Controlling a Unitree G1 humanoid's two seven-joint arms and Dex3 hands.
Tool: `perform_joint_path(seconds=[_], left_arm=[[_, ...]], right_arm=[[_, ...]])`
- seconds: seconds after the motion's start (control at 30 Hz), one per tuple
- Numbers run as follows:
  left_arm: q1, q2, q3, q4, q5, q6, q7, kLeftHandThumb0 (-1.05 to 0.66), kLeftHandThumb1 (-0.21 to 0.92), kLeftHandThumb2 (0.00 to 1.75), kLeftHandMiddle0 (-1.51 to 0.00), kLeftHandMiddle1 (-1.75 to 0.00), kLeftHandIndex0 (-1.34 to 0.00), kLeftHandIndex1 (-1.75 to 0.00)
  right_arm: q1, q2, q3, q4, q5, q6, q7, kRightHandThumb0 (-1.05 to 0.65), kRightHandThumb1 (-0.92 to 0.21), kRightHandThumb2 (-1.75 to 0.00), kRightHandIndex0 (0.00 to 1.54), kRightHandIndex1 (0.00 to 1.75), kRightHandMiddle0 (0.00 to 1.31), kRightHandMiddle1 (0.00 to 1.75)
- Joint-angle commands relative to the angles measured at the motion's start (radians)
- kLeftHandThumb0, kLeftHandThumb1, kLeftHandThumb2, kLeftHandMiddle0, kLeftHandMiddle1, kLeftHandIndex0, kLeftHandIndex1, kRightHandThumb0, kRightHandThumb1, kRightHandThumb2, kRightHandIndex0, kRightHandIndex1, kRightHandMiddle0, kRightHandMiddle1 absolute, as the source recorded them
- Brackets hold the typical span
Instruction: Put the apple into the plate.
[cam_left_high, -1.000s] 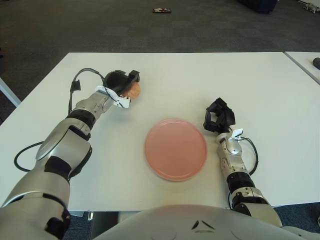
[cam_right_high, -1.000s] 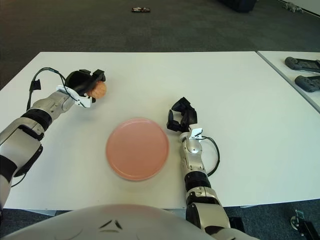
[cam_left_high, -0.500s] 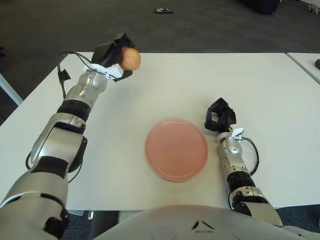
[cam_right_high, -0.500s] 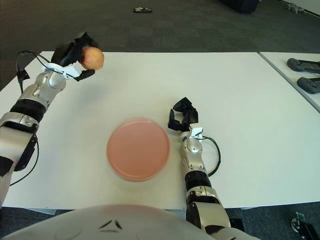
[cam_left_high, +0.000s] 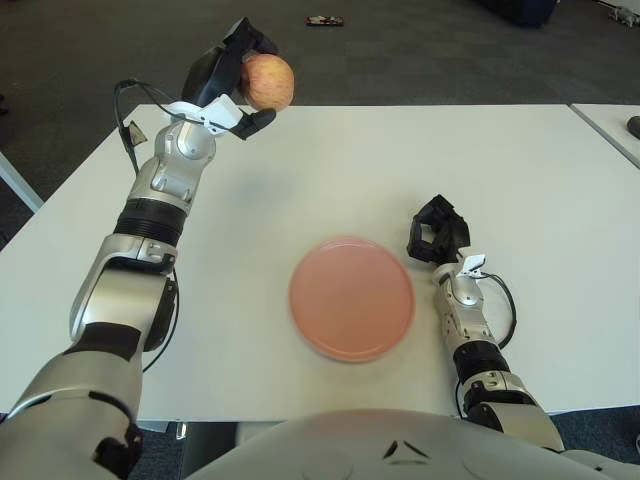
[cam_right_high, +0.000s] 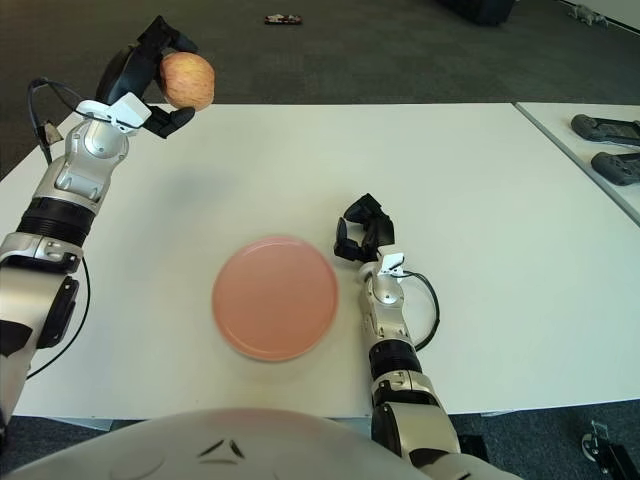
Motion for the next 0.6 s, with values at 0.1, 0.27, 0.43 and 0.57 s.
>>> perform_joint_path(seconds=[0.1, 0.27, 0.43, 0.57], left_arm=[[0.043, -0.029, 0.023, -0.164, -0.033, 0.051, -0.069, 0.0, 0.02, 1.64, -0.84, -1.7, -0.61, -1.75], [0.124, -0.067, 0.006, -0.332, -0.024, 0.106, -0.103, 0.0, 0.01, 1.66, -0.85, -1.69, -0.62, -1.75], [0.191, -0.103, -0.015, -0.469, -0.046, 0.137, -0.165, 0.0, -0.02, 1.68, -0.87, -1.69, -0.64, -1.75], [0.243, -0.123, -0.041, -0.544, -0.075, 0.126, -0.231, 0.0, -0.03, 1.69, -0.88, -1.68, -0.66, -1.75]], right_arm=[[0.047, 0.008, -0.001, 0.057, -0.007, 0.058, -0.021, -0.49, -0.27, -1.36, 1.14, 1.75, 0.64, 1.75], [0.043, 0.009, 0.002, 0.064, -0.014, 0.059, -0.038, -0.49, -0.26, -1.37, 1.15, 1.75, 0.65, 1.75], [0.038, 0.008, 0.005, 0.072, -0.019, 0.066, -0.05, -0.49, -0.26, -1.38, 1.15, 1.75, 0.65, 1.75], [0.034, 0.011, 0.005, 0.07, -0.029, 0.08, -0.07, -0.49, -0.26, -1.38, 1.15, 1.75, 0.66, 1.75]])
